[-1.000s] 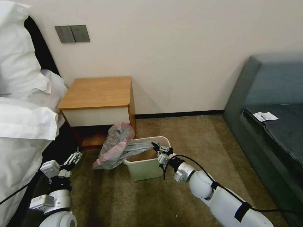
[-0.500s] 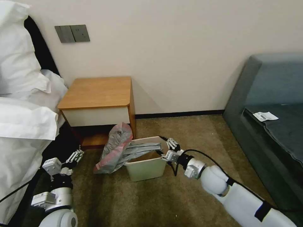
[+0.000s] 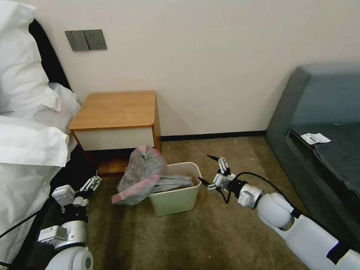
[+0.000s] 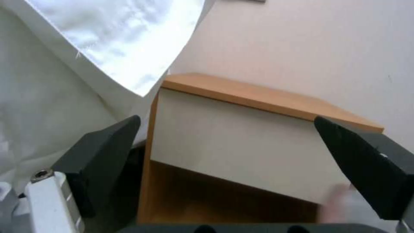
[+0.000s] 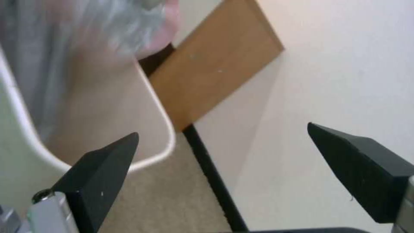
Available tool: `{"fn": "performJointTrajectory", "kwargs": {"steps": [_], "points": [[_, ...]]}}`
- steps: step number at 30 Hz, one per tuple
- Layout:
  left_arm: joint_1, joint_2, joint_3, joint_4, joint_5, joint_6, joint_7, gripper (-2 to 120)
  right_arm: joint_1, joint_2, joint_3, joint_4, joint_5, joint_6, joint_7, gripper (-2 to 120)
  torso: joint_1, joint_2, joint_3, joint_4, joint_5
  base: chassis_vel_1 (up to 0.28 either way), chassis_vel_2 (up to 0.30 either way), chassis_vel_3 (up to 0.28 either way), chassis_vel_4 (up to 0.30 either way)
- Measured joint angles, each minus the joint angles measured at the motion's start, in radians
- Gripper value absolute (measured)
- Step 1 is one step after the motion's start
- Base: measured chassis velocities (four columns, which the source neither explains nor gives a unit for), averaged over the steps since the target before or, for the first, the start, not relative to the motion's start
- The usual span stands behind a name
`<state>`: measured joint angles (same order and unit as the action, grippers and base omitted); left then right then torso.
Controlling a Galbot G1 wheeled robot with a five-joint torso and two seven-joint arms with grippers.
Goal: Pick up the garbage bag from the table and place it over the trash can.
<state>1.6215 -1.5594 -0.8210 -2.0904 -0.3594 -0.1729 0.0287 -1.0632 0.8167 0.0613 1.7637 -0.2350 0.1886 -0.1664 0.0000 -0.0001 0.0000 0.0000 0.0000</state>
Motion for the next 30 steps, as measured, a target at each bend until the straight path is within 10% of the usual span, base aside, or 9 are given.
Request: {"fn": "performJointTrajectory", "kwargs": {"steps": [16,22,30], "points": [[0.015,0.029,0.002,-0.045,-0.015,0.018,-0.003,100,-0.042,0.08,0.068,0.027,0.018,0.01,0.038,100,0.0,0.0,0.0,0.0001,-0.0002,0.0,0.0,0.0,0.0],[0.017,0.154,0.03,-0.303,-0.31,0.28,-0.002,100,-0.057,0.178,0.073,0.006,0.01,0.022,0.115,100,0.0,0.0,0.0,0.0002,-0.0001,0.0,0.0,0.0,0.0],[-0.031,0.34,0.08,-0.4,-0.627,0.506,0.04,99,-0.108,0.276,0.097,0.019,-0.025,0.048,0.141,100,0.0,0.0,0.0,0.0,-0.0003,0.0,0.0,0.0,0.0]]}}
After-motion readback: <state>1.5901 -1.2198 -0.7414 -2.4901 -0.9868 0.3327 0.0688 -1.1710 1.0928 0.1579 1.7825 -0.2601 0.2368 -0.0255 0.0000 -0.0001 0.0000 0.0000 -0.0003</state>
